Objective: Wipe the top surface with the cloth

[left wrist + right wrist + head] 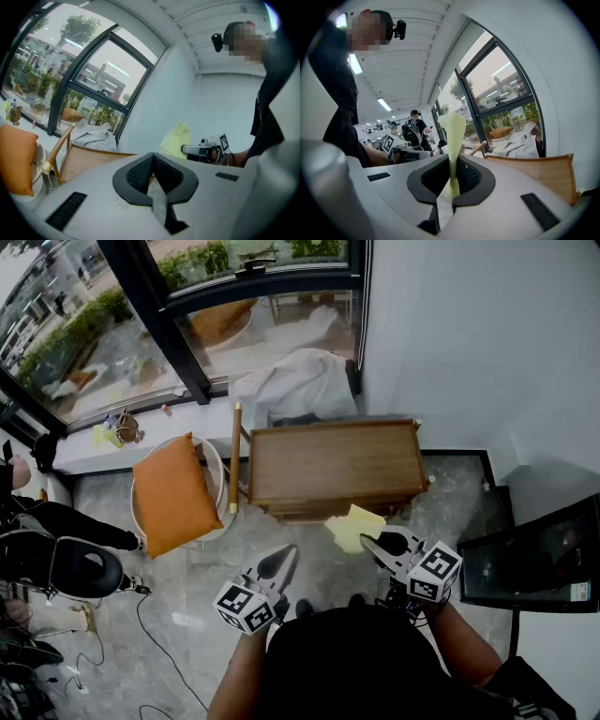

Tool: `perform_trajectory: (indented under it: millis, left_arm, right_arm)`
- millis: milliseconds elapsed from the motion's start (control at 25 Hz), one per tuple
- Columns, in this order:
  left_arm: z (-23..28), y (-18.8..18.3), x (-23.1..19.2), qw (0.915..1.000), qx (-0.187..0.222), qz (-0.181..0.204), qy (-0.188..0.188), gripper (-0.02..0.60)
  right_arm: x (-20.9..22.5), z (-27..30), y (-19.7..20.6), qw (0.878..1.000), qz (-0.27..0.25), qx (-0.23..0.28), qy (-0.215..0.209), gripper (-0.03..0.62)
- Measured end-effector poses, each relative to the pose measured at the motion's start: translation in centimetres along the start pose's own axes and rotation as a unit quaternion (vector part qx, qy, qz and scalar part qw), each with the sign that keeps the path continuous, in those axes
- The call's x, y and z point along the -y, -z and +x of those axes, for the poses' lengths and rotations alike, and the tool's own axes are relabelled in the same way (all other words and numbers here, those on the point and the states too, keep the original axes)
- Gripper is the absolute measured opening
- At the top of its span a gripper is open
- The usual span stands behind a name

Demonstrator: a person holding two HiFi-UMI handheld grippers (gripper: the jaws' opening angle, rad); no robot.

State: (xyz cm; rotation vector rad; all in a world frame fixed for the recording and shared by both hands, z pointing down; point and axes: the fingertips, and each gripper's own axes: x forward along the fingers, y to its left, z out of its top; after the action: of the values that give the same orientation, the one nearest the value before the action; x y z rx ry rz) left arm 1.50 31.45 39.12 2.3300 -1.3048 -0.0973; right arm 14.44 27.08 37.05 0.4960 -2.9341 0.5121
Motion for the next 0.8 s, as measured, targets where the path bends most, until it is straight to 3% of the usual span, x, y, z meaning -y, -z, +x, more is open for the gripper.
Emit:
perform_trajectory:
  millis: [280, 800]
  left_arm:
    - [1.8, -0.7, 1.6, 0.9999, 0.005, 0.003, 0.011, 0.009]
    - [2.3, -0.3, 1.7, 0.9994, 0.015, -0.016, -0.027, 0.008]
  right_arm:
    - [1.0, -1.1, -0.5, 1.000, -0.002, 0.003, -0.002, 0.032]
    - [1.9, -2.8, 0.2, 1.000, 0.010, 0.003, -0.026, 0.032]
